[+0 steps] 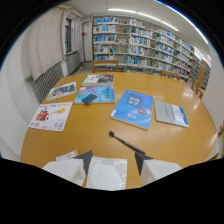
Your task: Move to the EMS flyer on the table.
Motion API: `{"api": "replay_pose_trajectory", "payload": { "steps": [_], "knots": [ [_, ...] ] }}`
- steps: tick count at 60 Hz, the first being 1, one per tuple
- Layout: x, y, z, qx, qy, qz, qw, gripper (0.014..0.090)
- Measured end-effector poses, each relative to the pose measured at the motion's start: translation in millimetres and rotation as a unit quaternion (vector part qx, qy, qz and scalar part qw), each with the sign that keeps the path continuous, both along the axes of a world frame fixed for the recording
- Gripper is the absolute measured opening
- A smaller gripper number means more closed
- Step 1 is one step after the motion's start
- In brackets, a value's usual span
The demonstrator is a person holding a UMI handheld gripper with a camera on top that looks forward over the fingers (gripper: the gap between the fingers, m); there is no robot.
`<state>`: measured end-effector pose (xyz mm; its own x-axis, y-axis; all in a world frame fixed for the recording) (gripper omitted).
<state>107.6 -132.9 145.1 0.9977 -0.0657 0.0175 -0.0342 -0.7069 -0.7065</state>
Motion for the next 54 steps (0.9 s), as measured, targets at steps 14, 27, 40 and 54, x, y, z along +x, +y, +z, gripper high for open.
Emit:
{"api": "replay_pose_trajectory", "payload": {
  "steps": [14, 27, 40, 54],
  "knots": [
    [-34, -2, 1, -0.002, 0.006, 0.019, 1.000, 0.0839],
    [-120, -2, -9, -0.017, 0.022, 0.059, 0.998, 0.0838],
    [-229, 21, -26, -0.032, 0.030, 0.084, 0.995, 0.0837],
    [-325, 78, -45, -0.027, 0.036, 0.085, 0.995, 0.0835]
  ]
}}
